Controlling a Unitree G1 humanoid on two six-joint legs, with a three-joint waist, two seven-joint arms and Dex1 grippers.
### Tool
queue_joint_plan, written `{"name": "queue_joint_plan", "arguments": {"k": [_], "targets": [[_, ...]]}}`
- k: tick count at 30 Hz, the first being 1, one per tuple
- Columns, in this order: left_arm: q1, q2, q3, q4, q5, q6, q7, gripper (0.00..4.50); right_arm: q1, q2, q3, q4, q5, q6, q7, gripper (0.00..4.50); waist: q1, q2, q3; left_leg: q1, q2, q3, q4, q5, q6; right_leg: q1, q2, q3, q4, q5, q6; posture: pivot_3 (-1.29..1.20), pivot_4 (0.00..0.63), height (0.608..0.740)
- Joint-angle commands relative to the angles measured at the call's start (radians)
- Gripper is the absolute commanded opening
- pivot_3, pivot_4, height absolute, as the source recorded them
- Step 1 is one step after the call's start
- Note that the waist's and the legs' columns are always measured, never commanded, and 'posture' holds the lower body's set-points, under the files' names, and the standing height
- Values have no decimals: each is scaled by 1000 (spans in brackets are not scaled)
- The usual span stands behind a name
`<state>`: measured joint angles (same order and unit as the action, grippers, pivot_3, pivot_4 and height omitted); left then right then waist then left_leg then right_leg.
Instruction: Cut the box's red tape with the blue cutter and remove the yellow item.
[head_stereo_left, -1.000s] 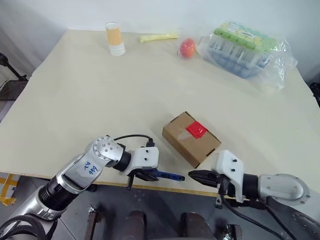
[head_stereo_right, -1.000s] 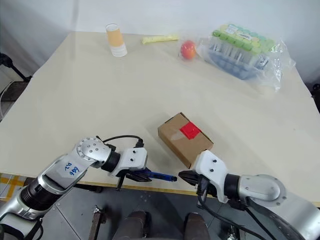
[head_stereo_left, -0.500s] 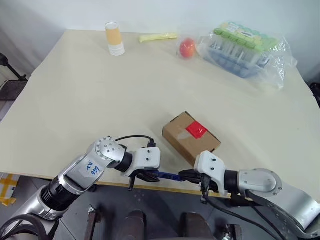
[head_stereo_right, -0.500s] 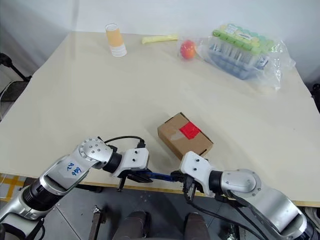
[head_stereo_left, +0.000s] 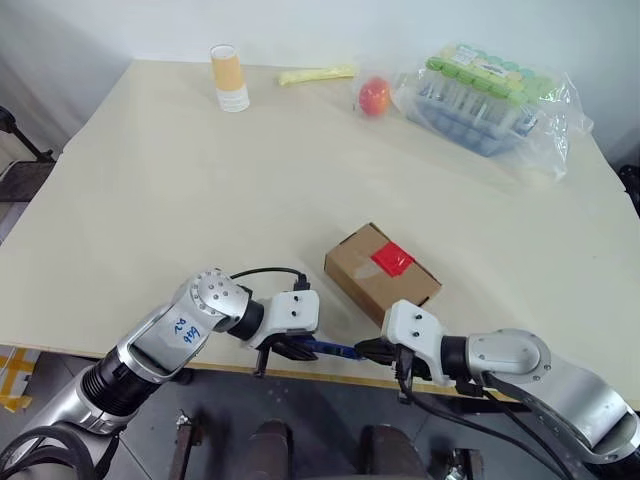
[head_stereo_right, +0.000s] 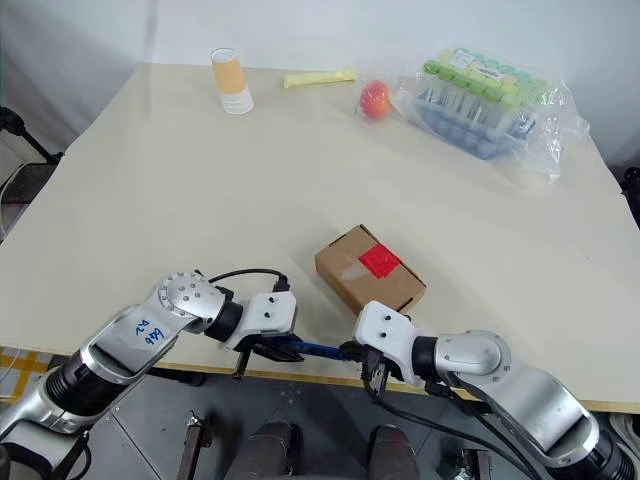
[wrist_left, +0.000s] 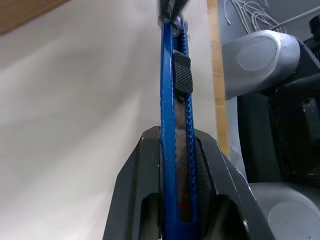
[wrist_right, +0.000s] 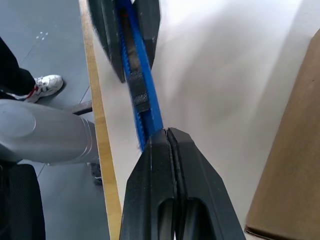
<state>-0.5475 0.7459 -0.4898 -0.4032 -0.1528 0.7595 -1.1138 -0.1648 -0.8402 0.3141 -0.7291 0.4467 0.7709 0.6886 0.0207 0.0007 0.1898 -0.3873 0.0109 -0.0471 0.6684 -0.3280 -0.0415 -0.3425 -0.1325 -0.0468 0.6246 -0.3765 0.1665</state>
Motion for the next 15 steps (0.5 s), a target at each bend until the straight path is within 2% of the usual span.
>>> {"name": "queue_joint_plan", "arguments": {"k": [1,9,15], "targets": [[-19,-6,4,4,7,-8,6,420,-5,-6,35,20,-49,-50,44,29,0,0,0,0,0,0,0,0,0,0,0,0,0,0,0,0,150,740],[-24,-18,-7,-11,0,13,9,420,-37,57,77,90,-111,-99,78,29,-1,0,0,0,0,0,1,0,0,0,0,0,1,0,0,0,150,740],[-22,-1,-14,-18,0,17,-11,420,-40,74,44,61,-84,-73,101,29,-1,0,0,0,0,0,1,0,0,0,0,0,1,0,0,0,150,740]]}}
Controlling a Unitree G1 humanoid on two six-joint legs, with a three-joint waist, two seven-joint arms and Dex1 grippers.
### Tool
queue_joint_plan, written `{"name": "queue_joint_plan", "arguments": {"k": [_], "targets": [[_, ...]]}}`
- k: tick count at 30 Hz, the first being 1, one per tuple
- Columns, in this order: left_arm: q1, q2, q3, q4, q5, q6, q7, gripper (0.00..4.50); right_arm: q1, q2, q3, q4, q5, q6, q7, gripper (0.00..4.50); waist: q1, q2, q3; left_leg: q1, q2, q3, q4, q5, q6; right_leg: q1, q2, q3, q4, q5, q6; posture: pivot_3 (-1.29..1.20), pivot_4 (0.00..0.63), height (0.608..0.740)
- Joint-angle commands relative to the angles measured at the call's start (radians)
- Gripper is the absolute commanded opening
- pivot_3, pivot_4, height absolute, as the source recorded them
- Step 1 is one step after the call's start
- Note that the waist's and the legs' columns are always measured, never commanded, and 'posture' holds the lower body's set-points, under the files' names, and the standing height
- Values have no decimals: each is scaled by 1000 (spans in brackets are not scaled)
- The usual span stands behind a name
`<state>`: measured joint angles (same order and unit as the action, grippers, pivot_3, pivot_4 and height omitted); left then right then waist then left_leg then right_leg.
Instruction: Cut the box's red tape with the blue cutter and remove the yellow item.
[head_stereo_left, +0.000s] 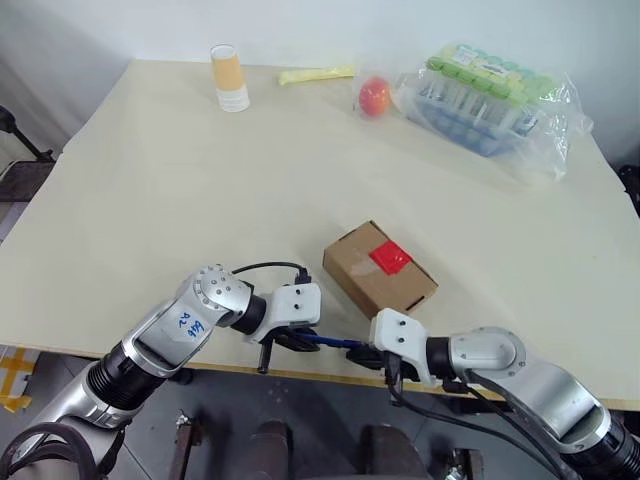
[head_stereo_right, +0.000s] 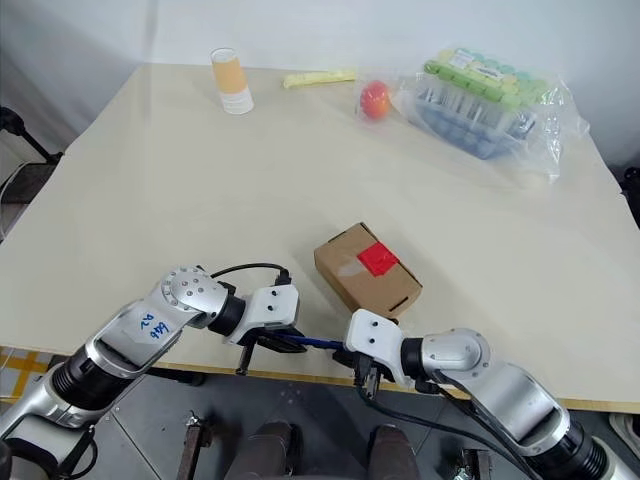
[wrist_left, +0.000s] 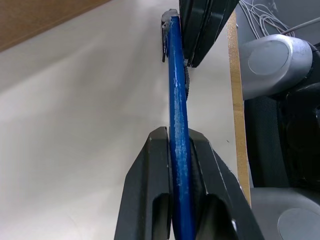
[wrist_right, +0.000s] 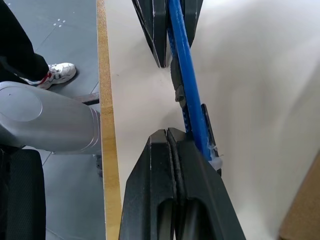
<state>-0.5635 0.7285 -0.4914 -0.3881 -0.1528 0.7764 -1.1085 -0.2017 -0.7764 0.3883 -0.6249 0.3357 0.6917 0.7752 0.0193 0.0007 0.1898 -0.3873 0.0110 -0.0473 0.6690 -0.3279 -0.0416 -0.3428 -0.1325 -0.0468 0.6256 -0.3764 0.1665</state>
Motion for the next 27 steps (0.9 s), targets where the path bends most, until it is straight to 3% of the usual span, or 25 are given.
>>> {"name": "queue_joint_plan", "arguments": {"k": [1,3,5,11,16,27], "targets": [[-8,19,-14,-32,0,3,-20,420,-2,14,-45,-50,46,19,17,29,0,0,0,0,0,0,0,0,0,0,0,0,0,0,0,0,150,740],[-11,25,-6,-28,-10,8,-33,420,2,20,-78,-61,91,32,32,29,0,0,0,0,0,0,0,0,0,0,0,0,0,0,0,0,150,740],[-12,36,4,-23,-14,6,-42,785,13,22,-117,-73,141,49,45,0,0,0,0,0,0,0,0,0,0,0,0,0,0,0,0,0,150,740],[42,-8,66,34,26,-170,55,2450,114,-40,-272,-146,286,117,75,0,4,0,0,0,0,0,1,0,0,0,0,0,0,0,0,0,150,740],[131,-34,120,98,50,-426,96,2450,200,-60,-383,-196,364,147,47,0,1,0,0,0,0,0,1,0,0,0,-1,-1,1,0,0,0,150,740],[160,-79,142,166,59,-562,100,2450,217,-80,-431,-226,426,184,3,0,4,0,0,0,0,0,5,0,0,1,-1,0,2,0,0,0,150,740]]}}
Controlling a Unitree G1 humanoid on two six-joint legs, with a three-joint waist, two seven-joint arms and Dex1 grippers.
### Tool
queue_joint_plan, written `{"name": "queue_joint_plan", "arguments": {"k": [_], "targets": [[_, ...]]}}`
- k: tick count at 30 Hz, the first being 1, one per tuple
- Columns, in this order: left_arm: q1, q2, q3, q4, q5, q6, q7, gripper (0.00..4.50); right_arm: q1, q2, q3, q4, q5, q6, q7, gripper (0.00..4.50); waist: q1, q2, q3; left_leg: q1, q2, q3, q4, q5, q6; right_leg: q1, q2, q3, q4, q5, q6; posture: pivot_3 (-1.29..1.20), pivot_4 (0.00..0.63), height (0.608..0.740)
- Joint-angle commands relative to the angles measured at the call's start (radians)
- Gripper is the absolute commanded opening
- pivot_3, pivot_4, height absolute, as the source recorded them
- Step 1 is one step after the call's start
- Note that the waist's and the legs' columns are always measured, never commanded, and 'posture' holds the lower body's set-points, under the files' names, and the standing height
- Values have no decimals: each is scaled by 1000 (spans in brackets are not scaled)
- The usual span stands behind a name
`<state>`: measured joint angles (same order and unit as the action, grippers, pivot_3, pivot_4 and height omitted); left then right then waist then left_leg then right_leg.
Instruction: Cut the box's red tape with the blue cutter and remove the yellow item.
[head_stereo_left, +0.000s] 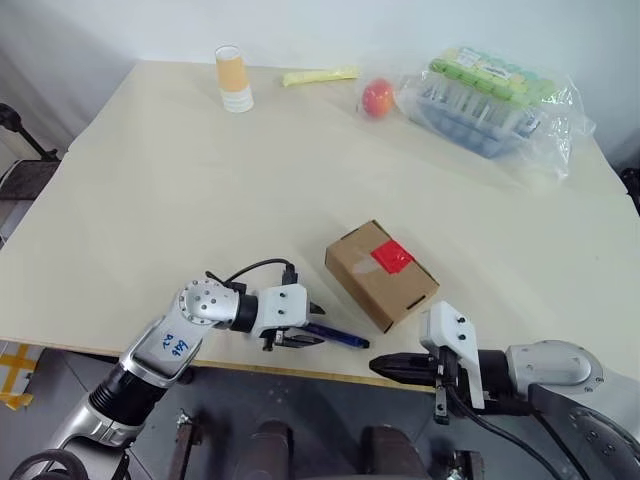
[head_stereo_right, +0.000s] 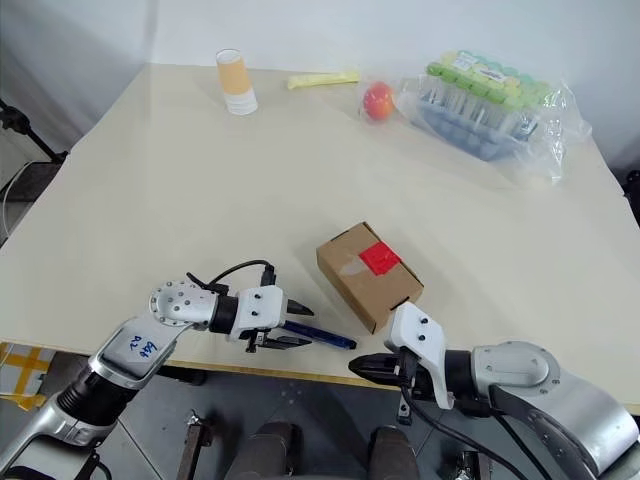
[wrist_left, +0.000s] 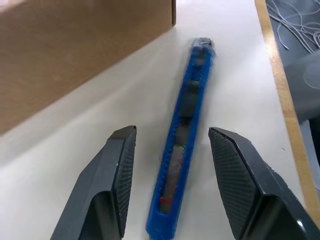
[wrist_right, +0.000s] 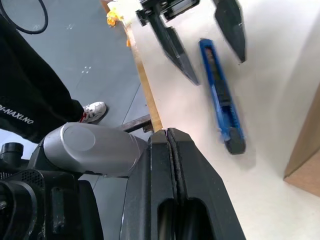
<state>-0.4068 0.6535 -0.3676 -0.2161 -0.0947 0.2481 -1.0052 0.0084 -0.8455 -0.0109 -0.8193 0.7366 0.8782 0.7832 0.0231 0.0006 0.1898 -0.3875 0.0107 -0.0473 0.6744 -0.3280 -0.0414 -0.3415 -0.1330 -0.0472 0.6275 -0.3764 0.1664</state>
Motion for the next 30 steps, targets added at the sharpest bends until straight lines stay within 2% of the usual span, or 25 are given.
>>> {"name": "queue_joint_plan", "arguments": {"k": [1,8,15,23,30], "targets": [[4,-2,15,2,0,-35,-14,2450,10,-12,-32,-30,26,-4,-6,0,0,0,0,0,0,0,0,0,0,0,0,0,0,0,0,0,150,740],[3,-10,-14,44,1,24,-58,2450,-22,16,28,4,-13,-12,-43,0,-2,0,0,0,0,0,0,0,0,0,0,0,1,0,0,0,150,740],[8,-12,-62,33,21,88,-99,455,-91,50,117,26,-81,-17,-96,0,0,1,-2,1,0,0,2,0,0,1,0,0,1,0,0,0,150,740],[-6,-58,-99,-44,48,142,-67,437,-121,58,199,51,-199,-48,-124,0,3,1,-2,0,-1,-1,3,0,0,2,0,0,1,0,0,0,150,740],[-55,-61,-153,-55,98,163,-87,437,-155,49,257,63,-265,-31,-134,0,2,1,-2,0,-1,-1,3,0,0,2,0,0,1,0,0,0,150,740]]}}
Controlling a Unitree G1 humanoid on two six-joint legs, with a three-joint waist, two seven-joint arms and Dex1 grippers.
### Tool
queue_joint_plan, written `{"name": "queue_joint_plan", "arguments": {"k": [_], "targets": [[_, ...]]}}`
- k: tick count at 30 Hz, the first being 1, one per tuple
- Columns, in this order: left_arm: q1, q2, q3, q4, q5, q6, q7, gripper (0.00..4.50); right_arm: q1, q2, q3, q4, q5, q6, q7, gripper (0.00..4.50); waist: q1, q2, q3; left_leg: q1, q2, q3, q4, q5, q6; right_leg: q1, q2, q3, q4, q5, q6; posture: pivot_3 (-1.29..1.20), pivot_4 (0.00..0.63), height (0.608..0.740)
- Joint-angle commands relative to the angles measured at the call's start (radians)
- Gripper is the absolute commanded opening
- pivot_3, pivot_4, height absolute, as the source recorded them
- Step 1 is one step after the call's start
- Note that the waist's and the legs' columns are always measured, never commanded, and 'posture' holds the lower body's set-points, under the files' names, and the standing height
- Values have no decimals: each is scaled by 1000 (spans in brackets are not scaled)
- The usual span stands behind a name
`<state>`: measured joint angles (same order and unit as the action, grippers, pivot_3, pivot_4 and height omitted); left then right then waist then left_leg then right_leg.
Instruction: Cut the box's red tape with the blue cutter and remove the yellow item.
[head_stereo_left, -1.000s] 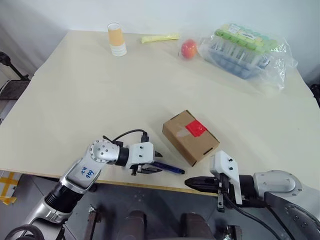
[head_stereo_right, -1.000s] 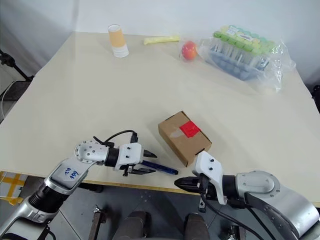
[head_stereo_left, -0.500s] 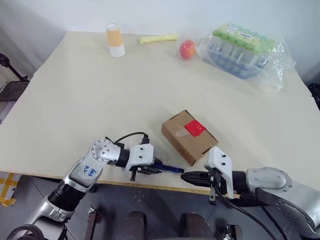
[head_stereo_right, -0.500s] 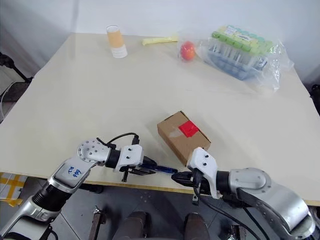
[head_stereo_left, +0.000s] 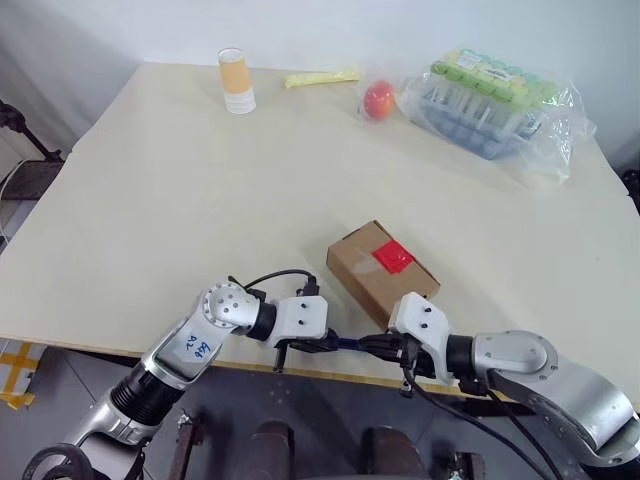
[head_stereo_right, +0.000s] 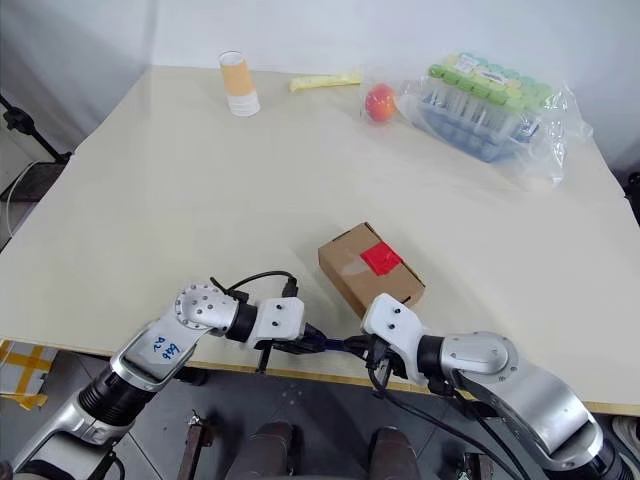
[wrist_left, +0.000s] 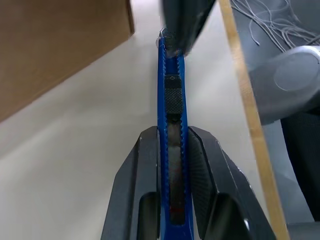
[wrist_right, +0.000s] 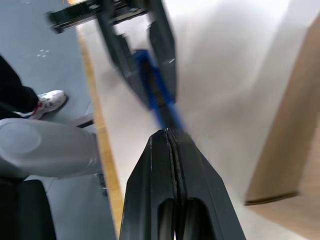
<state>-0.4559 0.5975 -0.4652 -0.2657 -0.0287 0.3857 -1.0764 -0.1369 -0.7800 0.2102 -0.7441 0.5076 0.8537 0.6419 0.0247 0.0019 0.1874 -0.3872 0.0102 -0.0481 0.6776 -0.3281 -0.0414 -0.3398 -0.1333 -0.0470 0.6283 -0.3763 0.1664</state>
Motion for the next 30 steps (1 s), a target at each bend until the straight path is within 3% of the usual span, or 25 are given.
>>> {"name": "queue_joint_plan", "arguments": {"k": [1,18,30], "targets": [[-11,-9,-55,0,30,29,-15,437,-12,-18,45,-9,-43,-8,10,0,0,0,0,0,0,0,0,0,0,0,0,0,0,0,0,0,150,740],[-22,-16,-56,-6,23,61,-14,437,-13,-53,55,1,-99,31,30,0,0,0,0,0,0,0,1,0,0,0,0,0,0,0,0,0,150,740],[-37,-18,-49,-14,17,85,-18,437,-41,-114,141,20,-197,-3,62,0,0,-1,-1,0,0,0,1,0,0,1,0,0,0,0,0,0,150,740]]}}
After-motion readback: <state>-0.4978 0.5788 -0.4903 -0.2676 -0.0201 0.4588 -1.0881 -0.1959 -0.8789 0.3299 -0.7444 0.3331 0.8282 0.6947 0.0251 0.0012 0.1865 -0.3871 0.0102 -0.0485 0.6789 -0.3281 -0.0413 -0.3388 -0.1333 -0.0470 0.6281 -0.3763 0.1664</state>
